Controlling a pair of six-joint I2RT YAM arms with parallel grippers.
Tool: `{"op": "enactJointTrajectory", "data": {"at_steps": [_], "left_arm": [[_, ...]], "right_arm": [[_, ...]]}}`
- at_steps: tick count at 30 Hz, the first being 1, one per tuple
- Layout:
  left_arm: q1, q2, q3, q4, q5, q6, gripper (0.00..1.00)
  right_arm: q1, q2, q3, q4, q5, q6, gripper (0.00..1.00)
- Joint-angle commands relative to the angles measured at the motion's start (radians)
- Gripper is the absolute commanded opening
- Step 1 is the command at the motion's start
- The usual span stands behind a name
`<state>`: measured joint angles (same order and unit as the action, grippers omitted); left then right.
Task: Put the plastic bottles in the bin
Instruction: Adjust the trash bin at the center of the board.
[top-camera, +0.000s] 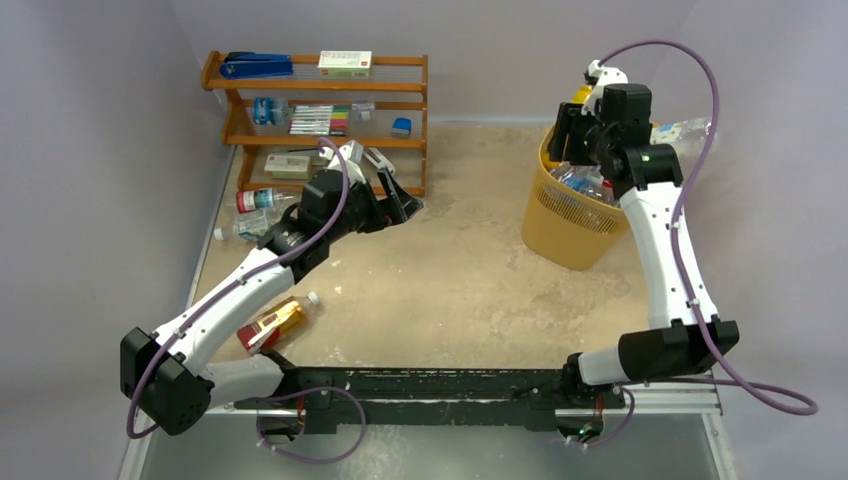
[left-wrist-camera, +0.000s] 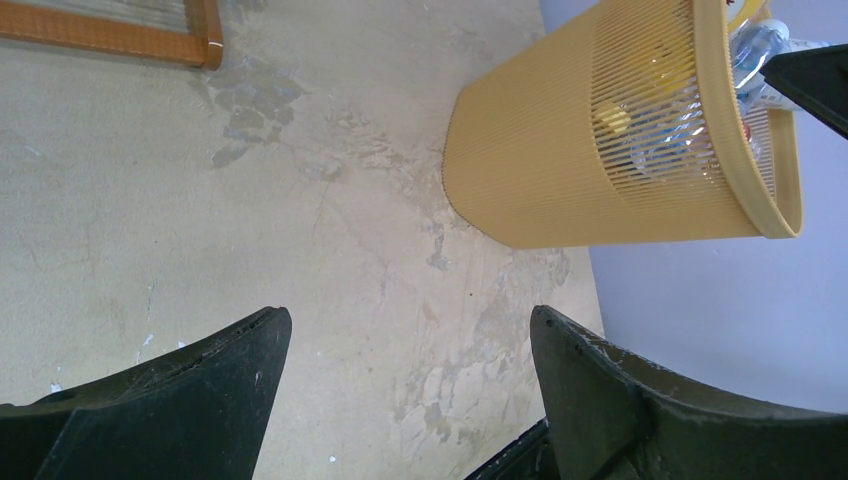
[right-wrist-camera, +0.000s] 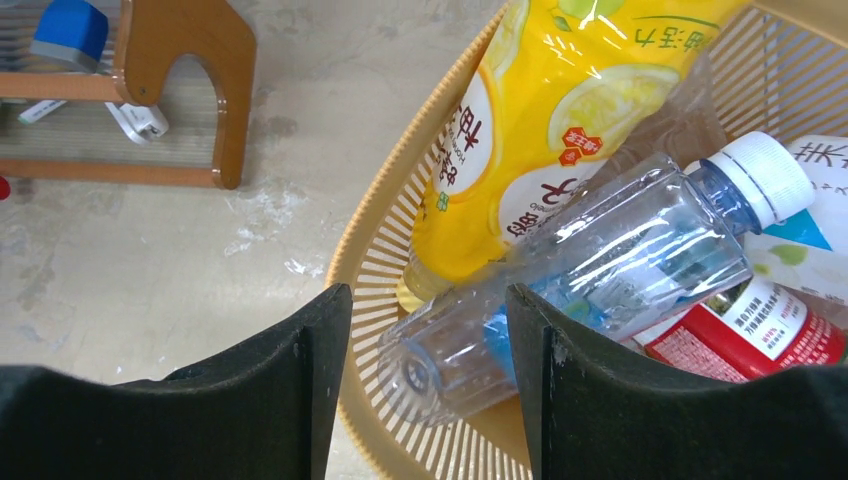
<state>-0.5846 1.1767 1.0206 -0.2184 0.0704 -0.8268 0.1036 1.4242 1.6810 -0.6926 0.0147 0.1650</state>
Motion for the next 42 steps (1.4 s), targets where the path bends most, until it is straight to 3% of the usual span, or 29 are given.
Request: {"op": "enactJointTrajectory", "data": {"at_steps": [1, 6, 15, 22, 30, 42], "left_arm": [[-0.001, -0.036, 0.000, 0.029, -0.005, -0.004, 0.90], [-0.002, -0.040, -0.001, 0.027, -0.004, -0.007, 0.90], [-0.001, -0.039, 0.004, 0.021, -0.009, -0.006, 0.90], [-0.002, -0.038, 0.018, 0.003, -0.019, 0.001, 0.90], [-0.002, -0.032, 0.028, -0.007, -0.025, 0.008, 0.90], [-0.002, -0.016, 0.029, -0.005, -0.022, 0.008, 0.90]], "right_arm": [[0.004, -0.052, 0.028, 0.016, 0.003, 0.014, 0.61], [0.005, -0.041, 0.016, 0.028, -0.073, -0.007, 0.55], [0.043, -0.019, 0.007, 0.049, -0.126, -0.010, 0.54], [0.084, 0.039, 0.004, 0.044, -0.046, -0.001, 0.53], [0.107, 0.093, 0.022, 0.023, 0.084, 0.004, 0.46], [0.145, 0.076, 0.003, 0.048, 0.048, -0.059, 0.04]]}}
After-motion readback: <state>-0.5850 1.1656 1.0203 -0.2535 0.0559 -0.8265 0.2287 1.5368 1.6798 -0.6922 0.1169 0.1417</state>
